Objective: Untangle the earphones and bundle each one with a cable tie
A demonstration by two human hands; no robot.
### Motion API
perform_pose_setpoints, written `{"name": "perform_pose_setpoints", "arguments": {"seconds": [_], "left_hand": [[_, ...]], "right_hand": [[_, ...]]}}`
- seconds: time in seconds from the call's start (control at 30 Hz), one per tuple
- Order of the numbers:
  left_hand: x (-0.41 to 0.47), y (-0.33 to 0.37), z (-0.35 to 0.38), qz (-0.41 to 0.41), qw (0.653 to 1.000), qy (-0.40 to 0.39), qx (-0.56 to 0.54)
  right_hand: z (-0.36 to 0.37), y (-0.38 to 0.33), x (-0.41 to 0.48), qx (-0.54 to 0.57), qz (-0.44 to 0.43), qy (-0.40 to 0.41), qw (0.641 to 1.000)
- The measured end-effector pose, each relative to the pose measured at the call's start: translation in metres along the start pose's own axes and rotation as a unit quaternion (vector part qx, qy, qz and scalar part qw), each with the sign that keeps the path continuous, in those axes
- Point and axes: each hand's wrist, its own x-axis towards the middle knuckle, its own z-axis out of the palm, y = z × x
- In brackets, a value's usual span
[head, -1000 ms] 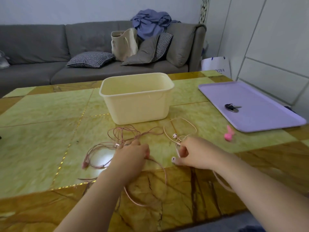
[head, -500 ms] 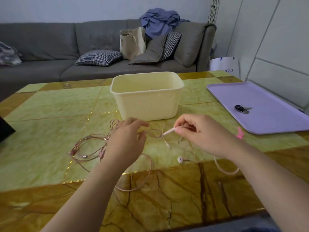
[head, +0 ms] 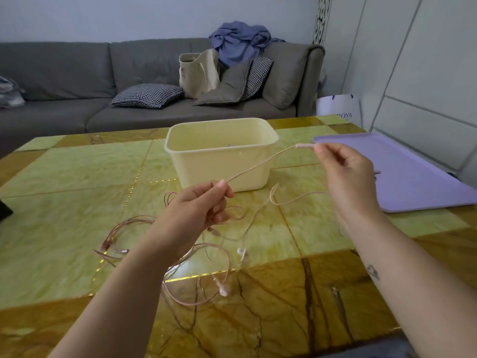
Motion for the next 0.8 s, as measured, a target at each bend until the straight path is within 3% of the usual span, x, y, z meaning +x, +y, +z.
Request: {"name": "perform_pose_setpoints", "arguments": {"seconds": [0.07,0.17,0.27,0.37,0.47,0.57,0.7,0.8], "left_hand": [[-0.001,0.001,0.000,0.001,1.000,-0.017,-0.005],[-0.002,0.005,0.001,0.012,0.998,-0.046,-0.034],[-0.003,0.007,0.002,0.022,0.998,-0.063,-0.015],[-0.004,0.008,0.008,0.022,0.994,-0.108,0.020],[-0.006,0.014,0.010,0.021,0.988,-0.150,0.018],[-0.009,0.020,0.006,0.005,0.987,-0.157,-0.024],[-0.012,0.030,0.000,-0.020,0.975,-0.172,-0.136],[-0.012,0.033,-0.001,-0.006,0.971,-0.171,-0.166]], "right_hand": [[-0.003,0.006,0.004,-0.004,0.039,0.003,0.999],[-0.002,0.008,0.003,-0.132,0.050,-0.126,0.982],[0.007,0.000,-0.010,-0.252,-0.035,-0.228,0.940],[0.017,-0.018,-0.031,-0.182,-0.129,-0.348,0.910],[0.023,-0.025,-0.039,-0.073,-0.084,-0.429,0.896],[0.018,-0.018,-0.026,0.034,-0.013,-0.410,0.911],[0.013,-0.007,-0.010,0.185,0.096,-0.318,0.925],[0.016,0.004,-0.005,0.301,0.221,-0.243,0.895]]}}
